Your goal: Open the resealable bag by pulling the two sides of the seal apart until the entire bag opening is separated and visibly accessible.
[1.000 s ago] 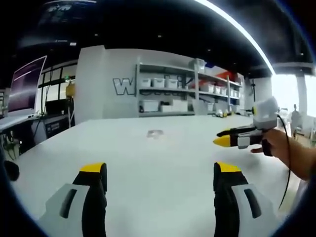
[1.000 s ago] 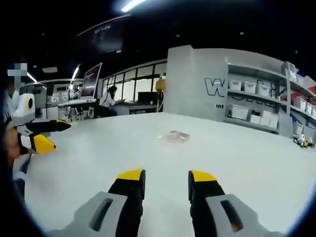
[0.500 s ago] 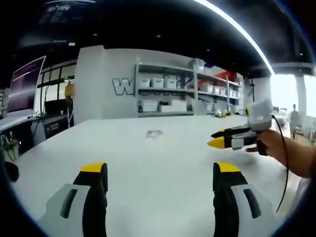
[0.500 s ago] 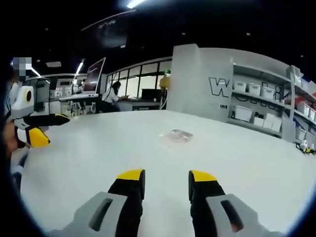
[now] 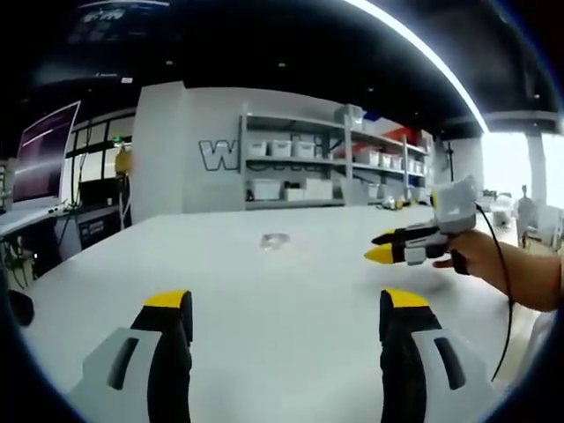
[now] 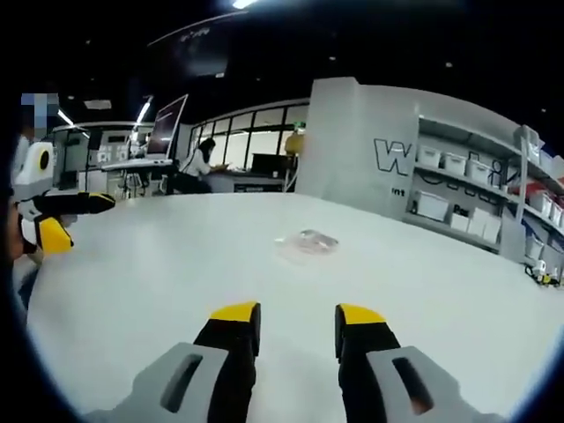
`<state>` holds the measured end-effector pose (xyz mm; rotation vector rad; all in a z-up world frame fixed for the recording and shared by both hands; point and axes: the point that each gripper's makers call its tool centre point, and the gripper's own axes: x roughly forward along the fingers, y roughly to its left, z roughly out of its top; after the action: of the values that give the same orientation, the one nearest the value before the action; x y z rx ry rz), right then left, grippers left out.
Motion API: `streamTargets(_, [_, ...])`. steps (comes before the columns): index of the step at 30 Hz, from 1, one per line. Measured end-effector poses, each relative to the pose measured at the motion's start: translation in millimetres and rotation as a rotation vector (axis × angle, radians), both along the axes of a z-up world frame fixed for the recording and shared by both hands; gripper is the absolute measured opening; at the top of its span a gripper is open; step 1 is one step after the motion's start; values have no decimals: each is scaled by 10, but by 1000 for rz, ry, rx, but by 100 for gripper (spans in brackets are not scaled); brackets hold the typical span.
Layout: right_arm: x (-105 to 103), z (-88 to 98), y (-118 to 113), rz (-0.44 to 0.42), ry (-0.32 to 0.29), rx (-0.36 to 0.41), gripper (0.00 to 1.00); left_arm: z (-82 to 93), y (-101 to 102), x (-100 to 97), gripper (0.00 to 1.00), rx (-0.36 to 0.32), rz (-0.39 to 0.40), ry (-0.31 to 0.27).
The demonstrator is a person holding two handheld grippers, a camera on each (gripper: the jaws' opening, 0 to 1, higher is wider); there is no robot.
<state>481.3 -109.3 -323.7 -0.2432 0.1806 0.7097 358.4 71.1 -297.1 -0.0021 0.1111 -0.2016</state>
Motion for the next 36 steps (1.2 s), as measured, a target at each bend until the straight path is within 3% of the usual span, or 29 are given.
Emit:
streamTargets(34, [649,-122,173,23,-4,-70,28,-81,45,58,86,-8,9,22])
streamTargets(36, [779,-123,184,24,-5,-76,28,-78,53,57,86,-9,11,22])
